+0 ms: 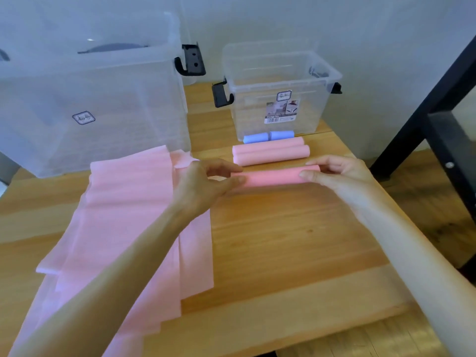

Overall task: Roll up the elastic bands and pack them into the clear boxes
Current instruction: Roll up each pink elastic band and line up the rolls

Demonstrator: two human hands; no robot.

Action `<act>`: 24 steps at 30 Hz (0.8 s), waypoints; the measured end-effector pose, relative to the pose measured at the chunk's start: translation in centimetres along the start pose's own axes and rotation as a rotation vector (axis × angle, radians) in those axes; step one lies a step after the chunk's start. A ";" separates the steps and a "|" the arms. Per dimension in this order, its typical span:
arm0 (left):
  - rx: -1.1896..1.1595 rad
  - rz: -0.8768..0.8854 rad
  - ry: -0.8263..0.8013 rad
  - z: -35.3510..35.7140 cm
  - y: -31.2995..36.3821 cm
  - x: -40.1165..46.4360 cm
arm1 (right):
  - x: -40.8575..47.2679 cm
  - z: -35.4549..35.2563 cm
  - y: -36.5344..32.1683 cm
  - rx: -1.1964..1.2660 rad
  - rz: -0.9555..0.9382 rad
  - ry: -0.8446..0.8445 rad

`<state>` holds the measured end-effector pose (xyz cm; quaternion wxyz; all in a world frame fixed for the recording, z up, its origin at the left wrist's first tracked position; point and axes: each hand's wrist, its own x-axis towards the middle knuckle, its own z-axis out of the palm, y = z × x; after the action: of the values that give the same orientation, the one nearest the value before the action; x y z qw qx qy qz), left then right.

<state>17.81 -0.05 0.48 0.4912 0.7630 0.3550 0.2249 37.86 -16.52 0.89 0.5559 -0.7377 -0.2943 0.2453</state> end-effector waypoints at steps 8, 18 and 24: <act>0.159 0.124 0.111 1.7 -0.9 2.8 | 3.6 0.3 1.0 -0.095 -0.062 0.044; 0.230 0.171 0.151 2.6 -0.8 2.7 | 4.7 0.4 1.8 -0.265 -0.109 0.180; 0.217 0.147 0.152 1.9 -0.7 2.4 | 4.6 0.8 1.6 -0.364 -0.165 0.226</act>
<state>20.45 0.81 -0.97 0.3596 0.8164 0.3566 0.2775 40.81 -13.00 -1.06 0.4614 -0.8220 -0.3287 0.0577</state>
